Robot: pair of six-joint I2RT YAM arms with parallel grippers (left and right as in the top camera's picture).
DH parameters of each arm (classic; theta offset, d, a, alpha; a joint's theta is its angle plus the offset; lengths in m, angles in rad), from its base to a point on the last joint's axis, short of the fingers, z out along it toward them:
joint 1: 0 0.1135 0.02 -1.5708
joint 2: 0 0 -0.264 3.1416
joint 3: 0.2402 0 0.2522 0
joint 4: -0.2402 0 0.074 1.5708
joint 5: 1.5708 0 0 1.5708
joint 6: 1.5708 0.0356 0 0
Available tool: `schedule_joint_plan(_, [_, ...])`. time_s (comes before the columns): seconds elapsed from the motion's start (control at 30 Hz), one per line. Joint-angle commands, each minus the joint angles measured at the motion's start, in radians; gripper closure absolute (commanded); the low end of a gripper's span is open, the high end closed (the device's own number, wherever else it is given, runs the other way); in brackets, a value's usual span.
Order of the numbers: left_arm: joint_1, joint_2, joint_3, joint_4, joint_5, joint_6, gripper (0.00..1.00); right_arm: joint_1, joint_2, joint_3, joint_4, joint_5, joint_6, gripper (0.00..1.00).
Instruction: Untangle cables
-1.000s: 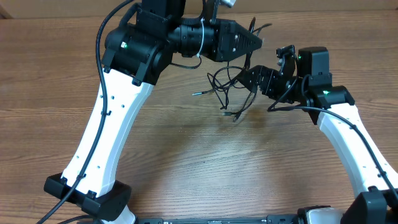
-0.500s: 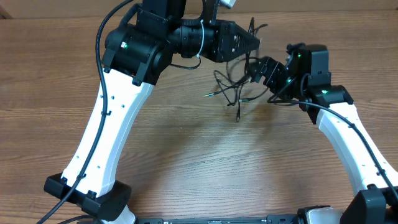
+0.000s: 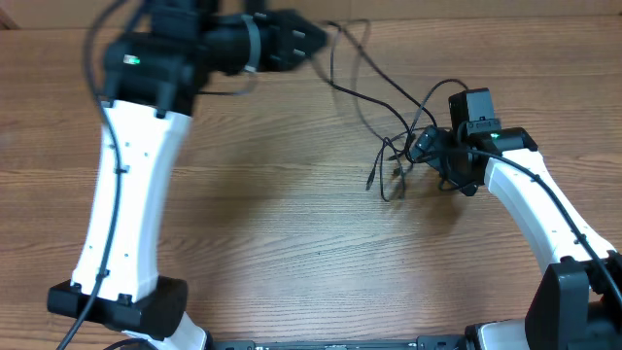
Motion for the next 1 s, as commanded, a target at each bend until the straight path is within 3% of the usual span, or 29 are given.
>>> schedule_joint_plan(0.0, [0.130, -0.051, 0.023, -0.018, -0.126, 0.030, 0.96, 0.002, 0.006, -0.001, -0.020, 0.101, 0.008, 0.07])
schedule_joint_plan(0.17, [0.282, -0.051, 0.023, -0.035, -0.135, 0.030, 0.96, 0.002, 0.006, -0.001, -0.034, 0.113, 0.008, 0.07])
schedule_joint_plan(0.33, [0.349, -0.050, 0.022, -0.072, -0.146, 0.031, 0.96, 0.002, 0.006, -0.001, -0.037, 0.113, 0.008, 0.07])
schedule_joint_plan(0.57, [0.346, -0.050, 0.022, -0.120, -0.449, 0.027, 0.96, 0.002, 0.006, -0.001, -0.045, 0.113, 0.008, 0.07])
schedule_joint_plan(0.7, [0.347, -0.050, 0.022, -0.142, -0.529, 0.022, 0.96, 0.002, 0.006, -0.001, -0.048, 0.113, 0.008, 0.06])
schedule_joint_plan(0.87, [0.345, -0.050, 0.022, -0.159, -0.502, 0.023, 0.96, 0.002, 0.006, -0.001, -0.048, 0.113, 0.008, 0.06])
schedule_joint_plan(0.97, [0.346, -0.050, 0.022, -0.156, -0.359, 0.027, 0.96, 0.002, 0.006, -0.001, -0.048, 0.113, 0.008, 0.06])
